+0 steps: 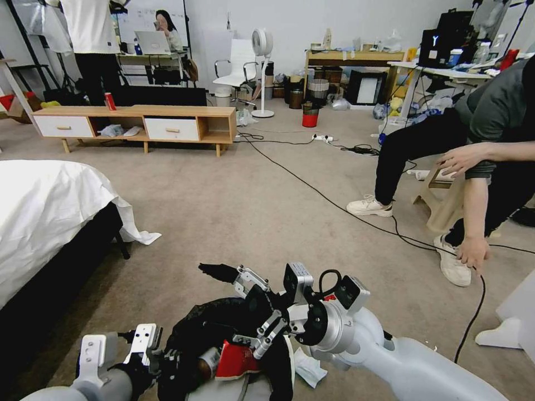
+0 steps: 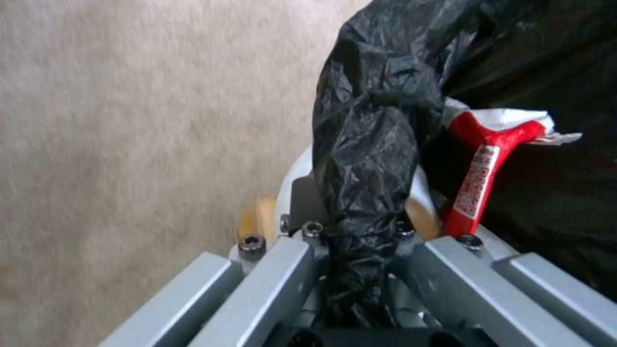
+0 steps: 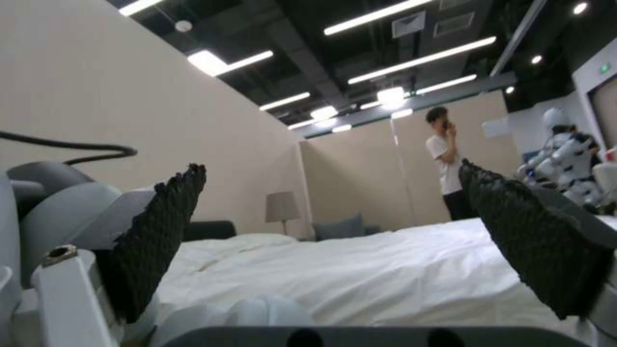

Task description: Pick up the trash bin and place the garbage on the floor into it.

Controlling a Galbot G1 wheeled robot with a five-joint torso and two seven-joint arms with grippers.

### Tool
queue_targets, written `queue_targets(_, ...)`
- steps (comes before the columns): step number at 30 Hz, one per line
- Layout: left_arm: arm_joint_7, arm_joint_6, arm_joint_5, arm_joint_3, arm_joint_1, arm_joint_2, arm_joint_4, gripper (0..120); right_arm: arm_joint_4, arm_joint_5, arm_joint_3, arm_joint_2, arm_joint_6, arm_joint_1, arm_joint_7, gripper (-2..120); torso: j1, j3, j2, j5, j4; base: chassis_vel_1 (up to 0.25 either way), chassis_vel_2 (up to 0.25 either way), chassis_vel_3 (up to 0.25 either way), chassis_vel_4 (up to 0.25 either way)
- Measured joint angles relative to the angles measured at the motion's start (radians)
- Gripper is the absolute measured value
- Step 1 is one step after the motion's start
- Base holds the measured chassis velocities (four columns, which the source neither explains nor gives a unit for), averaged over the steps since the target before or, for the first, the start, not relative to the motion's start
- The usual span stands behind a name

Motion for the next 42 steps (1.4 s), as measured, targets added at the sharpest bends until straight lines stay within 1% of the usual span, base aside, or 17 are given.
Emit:
queue_targets(2, -0.005, 0.0, -0.009, 0.001, 0.001, 0.002, 0.0, 1, 0.001, 0.0, 0.01, -0.002, 0.0, -0.005, 0.002, 100, 0.0, 0.0, 0.0, 0.0, 0.0, 0.0, 0.0, 0.0, 0.0)
queue_targets(7, -0.025, 0.0, -0.042, 0.012, 0.008, 0.02, 0.011, 1, 0.019, -0.018, 0.148, -0.041, 0.007, -0.102, 0.06, 100, 0.0, 0.0, 0.0, 0.0001, 0.0, 0.0, 0.0, 0.0, 0.0)
queue_targets(9, -0.025, 0.0, -0.045, 0.014, 0.0, 0.023, 0.012, 1, 0.038, -0.043, 0.277, -0.079, 0.008, -0.213, 0.113, 100, 0.0, 0.0, 0.0, 0.0002, -0.0001, 0.0, 0.0, 0.0, 0.0)
queue_targets(10, -0.025, 0.0, -0.045, 0.014, 0.0, 0.023, 0.012, 1, 0.038, -0.043, 0.277, -0.079, 0.008, -0.213, 0.113, 100, 0.0, 0.0, 0.0, 0.0002, -0.0001, 0.0, 0.0, 0.0, 0.0)
queue_targets(12, -0.025, 0.0, -0.044, 0.012, -0.002, 0.024, 0.01, 1, 0.062, -0.064, 0.414, -0.129, 0.007, -0.331, 0.165, 100, 0.0, 0.0, 0.0, 0.0003, -0.0009, 0.0, 0.0, 0.0, 0.0)
queue_targets(15, -0.024, 0.0, -0.038, 0.007, -0.003, 0.022, 0.008, 1, 0.075, -0.087, 0.486, -0.154, 0.007, -0.399, 0.197, 100, 0.0, 0.0, 0.0, 0.0, -0.0006, 0.0, 0.0, 0.0, 0.0)
queue_targets(16, -0.024, 0.0, -0.03, -0.006, 0.002, 0.006, 0.003, 1, 0.078, -0.126, 0.55, -0.159, 0.005, -0.455, 0.241, 100, 0.0, 0.0, 0.0, 0.0003, -0.0007, 0.0, 0.0, 0.0, 0.0)
queue_targets(19, -0.024, 0.0, -0.024, -0.015, 0.008, -0.009, -0.003, 1, 0.076, -0.164, 0.595, -0.153, 0.005, -0.489, 0.28, 100, 0.0, 0.0, 0.0, 0.0001, 0.0004, 0.0, 0.0, 0.0, 0.0)
queue_targets(20, -0.024, 0.0, -0.015, -0.019, 0.01, -0.019, -0.008, 1, 0.067, -0.204, 0.649, -0.143, 0.002, -0.541, 0.327, 100, 0.0, 0.0, 0.0, 0.0001, 0.0008, 0.0, 0.0, 0.0, 0.0)
queue_targets(24, -0.025, 0.0, 0.003, -0.021, 0.01, -0.021, -0.012, 1, 0.065, -0.283, 0.77, -0.138, -0.013, -0.661, 0.414, 100, 0.0, 0.0, 0.0, 0.0, -0.0004, 0.0, 0.0, 0.0, 0.0)
queue_targets(25, -0.024, 0.0, 0.01, -0.022, 0.008, -0.021, -0.013, 1, 0.069, -0.3, 0.819, -0.139, -0.02, -0.716, 0.445, 100, 0.0, 0.0, 0.0, 0.0004, -0.0004, 0.0, 0.0, 0.0, 0.0)
queue_targets(29, -0.02, 0.0, 0.024, -0.022, 0.008, -0.022, -0.013, 1, 0.091, -0.321, 0.891, -0.142, -0.031, -0.788, 0.487, 100, 0.0, 0.0, 0.0, 0.0, 0.0001, 0.0, 0.0, 0.0, 0.0)
queue_targets(31, -0.01, 0.0, 0.042, -0.02, 0.01, -0.029, -0.014, 1, 0.132, -0.369, 0.965, -0.14, -0.057, -0.876, 0.575, 100, 0.0, 0.0, 0.0, 0.0003, -0.0001, 0.0, 0.0, 0.0, 0.0)
queue_targets(34, -0.001, 0.0, 0.058, -0.019, 0.01, -0.035, -0.017, 1, 0.172, -0.411, 1.025, -0.131, -0.084, -0.952, 0.639, 100, 0.0, 0.0, 0.0, 0.0, -0.0001, 0.0, 0.0, 0.0, 0.0)
queue_targets(38, 0.005, 0.0, 0.07, -0.019, 0.006, -0.041, -0.017, 1, 0.2, -0.459, 1.081, -0.111, -0.106, -1.024, 0.673, 100, 0.0, 0.0, 0.0, -0.0001, 0.0002, 0.0, 0.0, 0.0, 0.0)
queue_targets(41, 0.012, 0.0, 0.084, -0.017, 0.006, -0.044, -0.017, 1, 0.215, -0.528, 1.133, -0.078, -0.111, -1.092, 0.69, 100, 0.0, 0.0, 0.0, 0.0, -0.0001, 0.0, 0.0, 0.0, 0.0)
queue_targets(42, 0.016, 0.0, 0.09, -0.017, 0.007, -0.045, -0.017, 1, 0.221, -0.586, 1.162, -0.058, -0.111, -1.131, 0.691, 100, 0.0, 0.0, 0.0, 0.0002, -0.0003, 0.0, 0.0, 0.0, 0.0)
